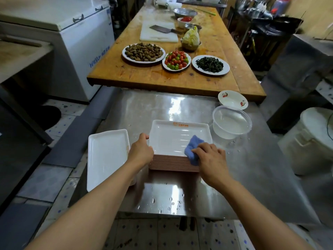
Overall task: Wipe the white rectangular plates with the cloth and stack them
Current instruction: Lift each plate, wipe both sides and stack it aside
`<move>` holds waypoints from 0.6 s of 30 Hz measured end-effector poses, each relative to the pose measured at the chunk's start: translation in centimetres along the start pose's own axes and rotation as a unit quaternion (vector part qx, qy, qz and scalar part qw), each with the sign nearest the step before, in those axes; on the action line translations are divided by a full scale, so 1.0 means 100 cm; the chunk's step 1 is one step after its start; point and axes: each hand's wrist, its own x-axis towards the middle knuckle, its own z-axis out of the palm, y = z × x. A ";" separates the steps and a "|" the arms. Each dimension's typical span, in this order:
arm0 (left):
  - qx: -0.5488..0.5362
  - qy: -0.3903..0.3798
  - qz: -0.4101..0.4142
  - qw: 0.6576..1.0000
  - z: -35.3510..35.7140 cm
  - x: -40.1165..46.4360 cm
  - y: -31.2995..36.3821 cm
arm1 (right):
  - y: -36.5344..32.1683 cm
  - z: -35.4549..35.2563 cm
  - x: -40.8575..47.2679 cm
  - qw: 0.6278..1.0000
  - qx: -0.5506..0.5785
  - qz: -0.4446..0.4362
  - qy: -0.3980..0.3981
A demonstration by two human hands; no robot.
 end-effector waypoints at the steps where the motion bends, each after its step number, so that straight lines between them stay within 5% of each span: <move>1: 0.006 0.002 0.002 1.000 0.000 0.000 0.001 | 0.006 -0.001 -0.002 1.000 -0.009 0.002 0.000; 18: 0.082 0.041 0.011 0.996 0.003 -0.001 0.006 | 0.020 -0.022 0.032 0.994 -0.089 -0.055 -0.028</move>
